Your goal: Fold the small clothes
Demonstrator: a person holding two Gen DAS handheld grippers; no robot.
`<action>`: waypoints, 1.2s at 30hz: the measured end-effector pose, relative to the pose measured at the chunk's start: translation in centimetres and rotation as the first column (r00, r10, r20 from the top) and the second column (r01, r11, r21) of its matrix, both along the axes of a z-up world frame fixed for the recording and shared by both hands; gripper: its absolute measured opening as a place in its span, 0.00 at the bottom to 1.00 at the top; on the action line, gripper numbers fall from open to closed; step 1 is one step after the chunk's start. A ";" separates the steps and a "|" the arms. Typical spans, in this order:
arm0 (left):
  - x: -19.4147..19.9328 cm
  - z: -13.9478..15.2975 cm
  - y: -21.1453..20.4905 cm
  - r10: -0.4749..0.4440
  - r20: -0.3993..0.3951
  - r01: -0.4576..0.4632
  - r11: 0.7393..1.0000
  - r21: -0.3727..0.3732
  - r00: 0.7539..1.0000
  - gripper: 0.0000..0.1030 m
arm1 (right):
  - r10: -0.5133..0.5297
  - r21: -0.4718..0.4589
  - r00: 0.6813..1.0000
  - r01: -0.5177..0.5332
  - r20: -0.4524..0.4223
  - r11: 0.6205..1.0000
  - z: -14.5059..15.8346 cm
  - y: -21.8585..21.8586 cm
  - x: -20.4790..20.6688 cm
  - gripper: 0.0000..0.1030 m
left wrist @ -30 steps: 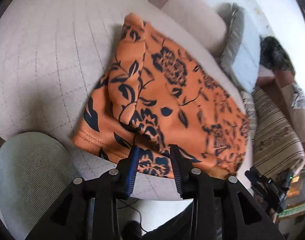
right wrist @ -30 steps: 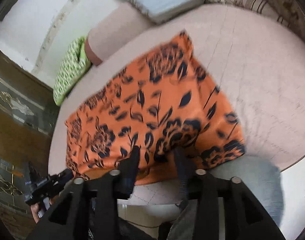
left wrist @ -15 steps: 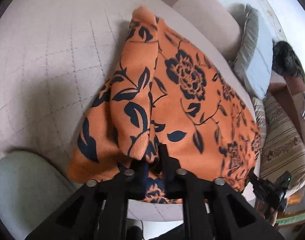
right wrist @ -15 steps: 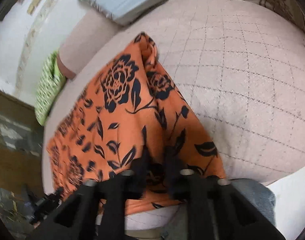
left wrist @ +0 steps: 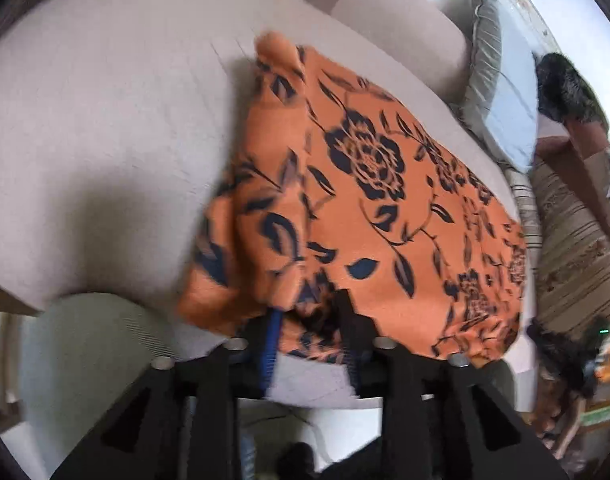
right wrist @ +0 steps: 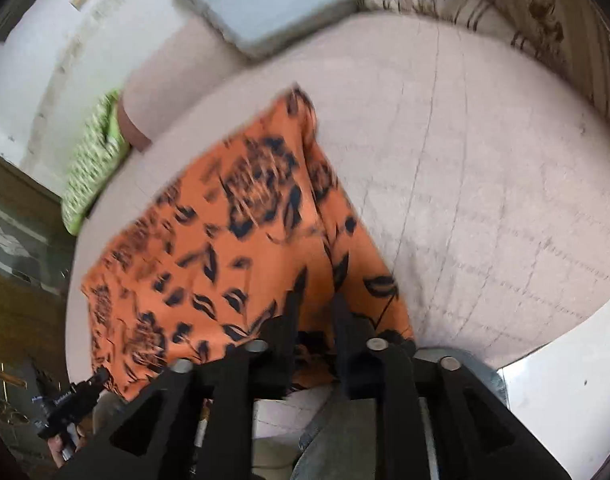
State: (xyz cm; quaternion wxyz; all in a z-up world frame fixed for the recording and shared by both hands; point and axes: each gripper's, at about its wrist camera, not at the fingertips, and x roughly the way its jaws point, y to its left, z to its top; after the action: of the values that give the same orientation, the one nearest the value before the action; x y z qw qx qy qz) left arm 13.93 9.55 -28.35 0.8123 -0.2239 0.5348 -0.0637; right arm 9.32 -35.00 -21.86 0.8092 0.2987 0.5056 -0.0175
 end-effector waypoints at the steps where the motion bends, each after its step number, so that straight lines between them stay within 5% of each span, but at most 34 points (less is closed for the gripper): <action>1: -0.5 0.7 0.2 0.001 0.010 -0.001 1.000 0.016 1.000 0.34 | -0.006 0.002 1.000 0.006 0.024 1.000 0.7 -0.4 -0.1 0.45; 7: -1.7 6.3 1.1 0.024 0.136 -0.030 0.999 0.041 0.990 0.42 | 0.031 0.035 0.992 -0.035 0.121 0.999 3.4 -2.3 1.4 0.55; 12: 2.7 9.0 1.9 0.044 0.169 -0.055 0.996 0.065 0.985 0.54 | 0.069 0.091 0.993 -0.078 0.098 0.993 2.9 -3.6 6.9 0.55; 21: 14.9 3.5 0.7 0.052 0.036 -0.056 0.989 0.138 0.998 0.52 | 0.068 0.194 0.998 -0.065 -0.008 0.979 -1.2 -4.3 15.4 0.54; 22: 15.4 3.1 0.3 0.042 0.024 -0.045 0.989 0.138 0.999 0.50 | 0.073 0.192 0.997 -0.068 -0.017 0.979 -1.6 -4.1 16.1 0.50; 24: 16.2 2.7 0.0 0.027 0.019 -0.029 0.992 0.123 0.999 0.22 | 0.097 0.173 0.994 -0.087 -0.047 0.981 -2.1 -3.6 17.1 0.28; 25: 16.2 2.9 0.2 0.024 0.029 -0.027 0.995 0.098 0.999 0.20 | 0.106 0.160 0.993 -0.096 -0.057 0.982 -2.0 -3.4 17.3 0.11; 31: 15.9 3.9 5.0 0.087 0.098 -0.075 0.989 -0.126 0.991 0.12 | 0.092 0.092 0.996 -0.091 -0.005 0.992 0.5 -4.5 16.6 0.07; 36: 16.9 0.3 5.0 0.099 0.044 -0.099 0.995 -0.020 0.994 0.15 | 0.065 0.028 0.994 -0.063 -0.091 0.998 -3.7 -4.7 17.8 0.07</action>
State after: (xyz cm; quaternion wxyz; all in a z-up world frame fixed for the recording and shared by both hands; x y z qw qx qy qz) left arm 30.88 14.51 -28.03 0.8241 -0.2561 0.5042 -0.0332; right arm 27.08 -39.73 -25.53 0.7816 0.2913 0.5516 0.0010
